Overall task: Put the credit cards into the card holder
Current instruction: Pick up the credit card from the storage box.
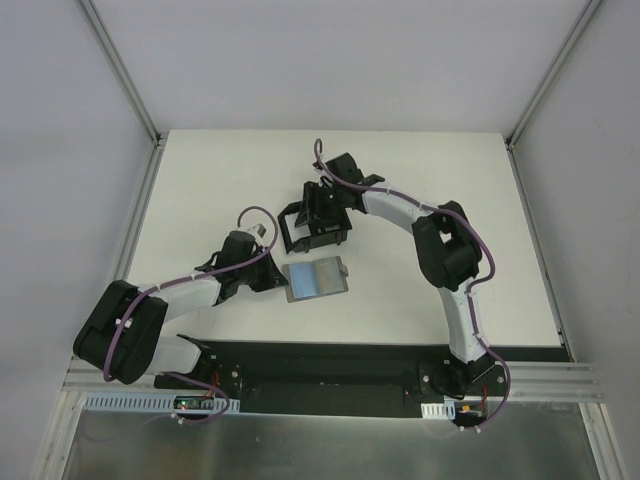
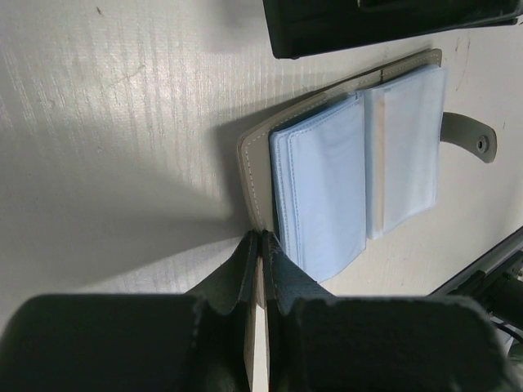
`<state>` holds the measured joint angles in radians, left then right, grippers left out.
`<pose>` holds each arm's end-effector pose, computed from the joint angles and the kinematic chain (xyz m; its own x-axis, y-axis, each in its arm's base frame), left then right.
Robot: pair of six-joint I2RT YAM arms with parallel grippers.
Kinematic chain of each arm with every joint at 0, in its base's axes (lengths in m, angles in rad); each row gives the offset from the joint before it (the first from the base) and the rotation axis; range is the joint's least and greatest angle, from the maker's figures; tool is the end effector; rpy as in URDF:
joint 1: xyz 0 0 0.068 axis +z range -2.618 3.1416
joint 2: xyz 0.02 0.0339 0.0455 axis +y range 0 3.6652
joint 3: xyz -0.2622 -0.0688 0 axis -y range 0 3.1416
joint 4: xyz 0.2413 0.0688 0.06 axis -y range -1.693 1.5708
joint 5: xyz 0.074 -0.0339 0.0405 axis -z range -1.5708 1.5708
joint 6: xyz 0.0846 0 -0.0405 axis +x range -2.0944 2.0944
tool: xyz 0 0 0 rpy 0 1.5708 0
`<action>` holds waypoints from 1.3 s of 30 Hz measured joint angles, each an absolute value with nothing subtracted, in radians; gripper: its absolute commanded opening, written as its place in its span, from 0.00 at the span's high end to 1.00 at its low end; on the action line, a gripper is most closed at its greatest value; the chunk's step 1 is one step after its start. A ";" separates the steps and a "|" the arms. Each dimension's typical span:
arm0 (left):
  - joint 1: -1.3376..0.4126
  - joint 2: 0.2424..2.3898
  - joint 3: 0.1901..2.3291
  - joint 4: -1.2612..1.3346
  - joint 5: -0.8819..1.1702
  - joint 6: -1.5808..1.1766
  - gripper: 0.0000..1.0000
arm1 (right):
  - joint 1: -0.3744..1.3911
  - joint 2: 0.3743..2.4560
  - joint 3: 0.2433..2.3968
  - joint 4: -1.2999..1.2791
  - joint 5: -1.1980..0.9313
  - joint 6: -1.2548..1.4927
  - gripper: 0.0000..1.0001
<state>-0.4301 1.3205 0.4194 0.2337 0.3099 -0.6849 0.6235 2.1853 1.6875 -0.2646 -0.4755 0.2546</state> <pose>0.2376 -0.1374 0.1199 -0.8246 -0.2845 -0.4889 0.1203 0.7563 -0.6430 0.3993 0.3349 0.1622 -0.7411 -0.2572 -0.6202 -0.6213 0.6130 0.4881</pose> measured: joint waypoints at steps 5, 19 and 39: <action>-0.430 1.322 0.422 0.234 0.313 -0.683 1.00 | 0.619 2.185 1.687 -0.258 -0.484 0.255 0.54; -0.430 1.322 0.424 0.234 0.315 -0.680 1.00 | 0.618 2.166 1.673 -0.250 -0.469 0.258 0.77; -0.424 1.322 0.424 0.234 0.325 -0.679 1.00 | 0.613 1.974 1.545 -0.208 -0.285 0.213 1.00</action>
